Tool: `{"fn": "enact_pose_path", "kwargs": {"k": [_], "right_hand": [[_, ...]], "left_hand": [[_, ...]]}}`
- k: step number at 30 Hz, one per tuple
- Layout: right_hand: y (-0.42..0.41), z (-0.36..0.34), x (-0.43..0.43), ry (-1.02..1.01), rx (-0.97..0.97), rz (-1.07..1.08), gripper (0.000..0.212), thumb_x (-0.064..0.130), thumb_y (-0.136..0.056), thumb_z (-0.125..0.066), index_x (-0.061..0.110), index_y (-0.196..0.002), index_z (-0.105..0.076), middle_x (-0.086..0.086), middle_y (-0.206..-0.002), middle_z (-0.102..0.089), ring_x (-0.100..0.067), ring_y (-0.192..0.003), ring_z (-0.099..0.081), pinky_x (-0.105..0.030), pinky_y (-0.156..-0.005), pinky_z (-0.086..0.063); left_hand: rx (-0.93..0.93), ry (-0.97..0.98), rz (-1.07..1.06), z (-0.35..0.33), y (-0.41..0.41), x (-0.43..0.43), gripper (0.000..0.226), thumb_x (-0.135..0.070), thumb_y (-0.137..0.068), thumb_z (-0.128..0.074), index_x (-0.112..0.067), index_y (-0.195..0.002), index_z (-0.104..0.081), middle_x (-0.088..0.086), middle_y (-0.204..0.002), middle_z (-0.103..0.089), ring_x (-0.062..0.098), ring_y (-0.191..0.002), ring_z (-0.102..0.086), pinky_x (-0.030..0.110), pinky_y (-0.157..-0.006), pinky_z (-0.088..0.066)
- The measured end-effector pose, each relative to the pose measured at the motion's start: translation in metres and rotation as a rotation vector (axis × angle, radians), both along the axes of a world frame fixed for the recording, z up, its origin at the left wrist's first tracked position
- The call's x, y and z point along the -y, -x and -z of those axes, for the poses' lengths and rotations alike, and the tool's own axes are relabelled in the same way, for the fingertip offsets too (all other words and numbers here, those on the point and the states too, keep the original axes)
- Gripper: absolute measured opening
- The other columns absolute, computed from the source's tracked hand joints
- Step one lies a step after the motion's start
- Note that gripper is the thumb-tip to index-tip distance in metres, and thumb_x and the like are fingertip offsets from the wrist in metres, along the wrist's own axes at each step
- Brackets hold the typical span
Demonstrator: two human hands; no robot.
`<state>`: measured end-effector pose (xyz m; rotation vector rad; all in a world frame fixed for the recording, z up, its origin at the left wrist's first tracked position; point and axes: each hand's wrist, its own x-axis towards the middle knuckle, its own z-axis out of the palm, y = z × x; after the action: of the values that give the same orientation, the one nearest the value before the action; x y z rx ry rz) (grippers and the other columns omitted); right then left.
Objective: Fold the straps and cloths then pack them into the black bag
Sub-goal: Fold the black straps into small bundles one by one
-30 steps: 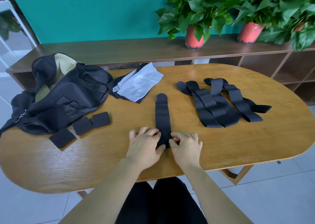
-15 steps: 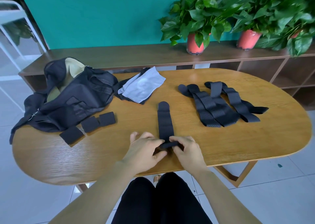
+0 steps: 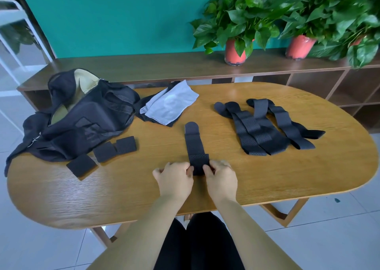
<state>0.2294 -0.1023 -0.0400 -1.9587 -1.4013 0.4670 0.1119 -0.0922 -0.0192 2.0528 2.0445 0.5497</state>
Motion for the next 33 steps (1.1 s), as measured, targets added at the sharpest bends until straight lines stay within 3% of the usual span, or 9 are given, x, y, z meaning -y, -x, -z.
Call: {"fn": "enact_pose_path", "kwargs": {"k": [3, 6, 9, 11, 13, 20, 26, 30, 33], "right_hand": [[0.001, -0.001, -0.001, -0.005, 0.018, 0.012, 0.031, 0.029, -0.094, -0.054, 0.017, -0.122, -0.062, -0.003, -0.114, -0.06, -0.017, -0.095, -0.058, -0.027, -0.076, -0.047], [0.001, -0.002, -0.002, -0.025, 0.024, 0.024, 0.039, 0.029, -0.094, -0.055, 0.018, -0.132, -0.054, -0.001, -0.114, -0.06, -0.015, -0.097, -0.058, -0.026, -0.077, -0.048], [0.002, -0.001, -0.002, -0.029, 0.054, 0.023, 0.037, 0.03, -0.094, -0.053, 0.022, -0.13, -0.057, 0.002, -0.114, -0.059, -0.013, -0.096, -0.058, -0.026, -0.073, -0.049], [0.003, 0.0, -0.003, -0.028, 0.073, 0.022, 0.037, 0.031, -0.095, -0.053, 0.024, -0.131, -0.056, 0.003, -0.119, -0.057, -0.013, -0.099, -0.058, -0.026, -0.075, -0.049], [0.003, 0.0, -0.004, -0.014, 0.102, 0.016, 0.037, 0.032, -0.095, -0.051, 0.025, -0.132, -0.056, 0.003, -0.123, -0.055, -0.013, -0.102, -0.058, -0.026, -0.075, -0.048], [0.003, 0.0, -0.006, 0.009, 0.192, -0.034, 0.035, 0.03, -0.096, -0.05, 0.025, -0.13, -0.058, 0.005, -0.119, -0.053, -0.013, -0.098, -0.056, -0.022, -0.066, -0.039], [0.003, -0.009, -0.006, 0.088, 0.33, -0.097, 0.029, 0.03, -0.099, -0.043, 0.024, -0.121, -0.061, 0.003, -0.12, -0.047, -0.016, -0.103, -0.052, -0.022, -0.067, -0.04], [0.002, -0.013, -0.006, 0.123, 0.365, -0.132, 0.029, 0.029, -0.099, -0.04, 0.022, -0.118, -0.061, 0.001, -0.121, -0.047, -0.018, -0.103, -0.052, -0.023, -0.069, -0.04], [-0.003, -0.015, -0.005, 0.134, 0.252, -0.175, 0.03, 0.028, -0.098, -0.043, 0.018, -0.118, -0.062, 0.0, -0.123, -0.048, -0.019, -0.104, -0.053, -0.026, -0.074, -0.043]], "left_hand": [[-0.016, 0.01, -0.011, 0.001, -0.004, -0.001, 0.046, -0.033, -0.098, -0.045, -0.024, -0.054, -0.034, -0.008, -0.058, -0.04, 0.014, -0.073, -0.042, 0.034, -0.079, -0.025], [-0.013, -0.002, -0.011, 0.002, -0.006, -0.002, 0.037, -0.032, -0.097, -0.047, -0.024, -0.061, -0.041, -0.008, -0.062, -0.045, 0.014, -0.074, -0.045, 0.034, -0.079, -0.026], [0.006, -0.013, 0.013, 0.003, -0.004, -0.005, 0.014, -0.034, -0.094, -0.051, -0.026, -0.1, -0.06, -0.011, -0.083, -0.058, 0.013, -0.089, -0.052, 0.037, -0.086, -0.03], [-0.008, 0.017, 0.022, 0.004, -0.003, -0.008, 0.034, -0.036, -0.094, -0.052, -0.028, -0.127, -0.052, -0.011, -0.103, -0.061, 0.013, -0.105, -0.051, 0.039, -0.091, -0.03], [-0.015, 0.029, 0.028, 0.003, -0.002, -0.009, 0.048, -0.037, -0.094, -0.051, -0.027, -0.141, -0.041, -0.008, -0.118, -0.058, 0.014, -0.116, -0.046, 0.039, -0.094, -0.029], [-0.035, 0.044, 0.075, -0.001, -0.004, -0.011, 0.046, -0.031, -0.096, -0.049, -0.029, -0.141, -0.042, -0.008, -0.128, -0.056, 0.015, -0.122, -0.044, 0.038, -0.096, -0.027], [-0.212, 0.025, 0.203, -0.003, 0.001, -0.009, 0.042, -0.032, -0.097, -0.041, -0.024, -0.138, -0.046, -0.004, -0.135, -0.046, 0.018, -0.122, -0.04, 0.036, -0.095, -0.028], [-0.298, 0.064, 0.319, -0.007, 0.006, -0.013, 0.047, -0.045, -0.094, -0.039, -0.02, -0.133, -0.049, -0.002, -0.134, -0.042, 0.019, -0.12, -0.039, 0.038, -0.095, -0.027], [-0.38, 0.088, 0.421, -0.012, 0.016, -0.015, 0.058, -0.054, -0.09, -0.043, -0.021, -0.138, -0.046, -0.004, -0.138, -0.038, 0.018, -0.123, -0.036, 0.038, -0.096, -0.025]]}}
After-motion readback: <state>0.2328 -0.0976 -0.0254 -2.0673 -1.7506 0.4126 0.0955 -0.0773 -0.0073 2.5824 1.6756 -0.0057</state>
